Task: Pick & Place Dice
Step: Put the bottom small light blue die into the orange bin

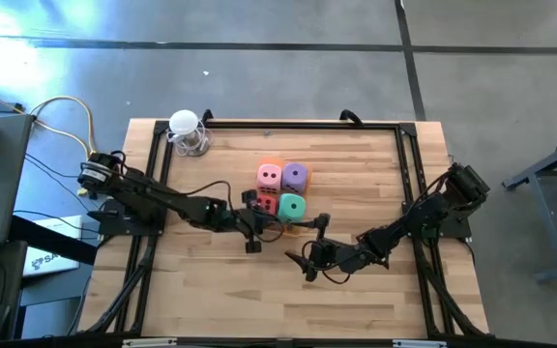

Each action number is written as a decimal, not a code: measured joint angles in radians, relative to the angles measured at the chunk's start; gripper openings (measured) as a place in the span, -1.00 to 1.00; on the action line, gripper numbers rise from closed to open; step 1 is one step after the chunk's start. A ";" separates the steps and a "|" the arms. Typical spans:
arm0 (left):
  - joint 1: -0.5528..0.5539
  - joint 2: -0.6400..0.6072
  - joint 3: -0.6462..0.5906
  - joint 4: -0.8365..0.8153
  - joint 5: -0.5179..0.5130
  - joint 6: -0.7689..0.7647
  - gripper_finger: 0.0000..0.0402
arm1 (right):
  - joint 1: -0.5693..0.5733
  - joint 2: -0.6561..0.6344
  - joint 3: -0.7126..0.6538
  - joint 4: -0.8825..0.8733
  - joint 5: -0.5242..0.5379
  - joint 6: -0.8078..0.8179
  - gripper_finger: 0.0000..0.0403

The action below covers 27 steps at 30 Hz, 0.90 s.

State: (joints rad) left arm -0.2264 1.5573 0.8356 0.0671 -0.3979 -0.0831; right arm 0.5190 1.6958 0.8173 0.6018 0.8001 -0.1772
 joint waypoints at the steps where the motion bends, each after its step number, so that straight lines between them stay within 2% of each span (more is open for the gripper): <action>1: 0.000 0.006 0.000 -0.005 0.000 -0.002 -0.80 | 0.000 0.000 0.000 0.000 0.000 0.000 0.99; 11: -0.020 0.056 0.003 -0.079 0.019 -0.042 -0.80 | 0.006 0.000 0.000 -0.007 0.000 0.000 0.99; 27: -0.089 0.016 -0.004 -0.253 0.022 -0.118 -0.80 | 0.005 0.000 0.000 -0.007 0.001 0.000 0.99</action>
State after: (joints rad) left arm -0.3156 1.5728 0.8318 -0.1861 -0.3762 -0.2008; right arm 0.5240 1.6955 0.8177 0.5949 0.8009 -0.1772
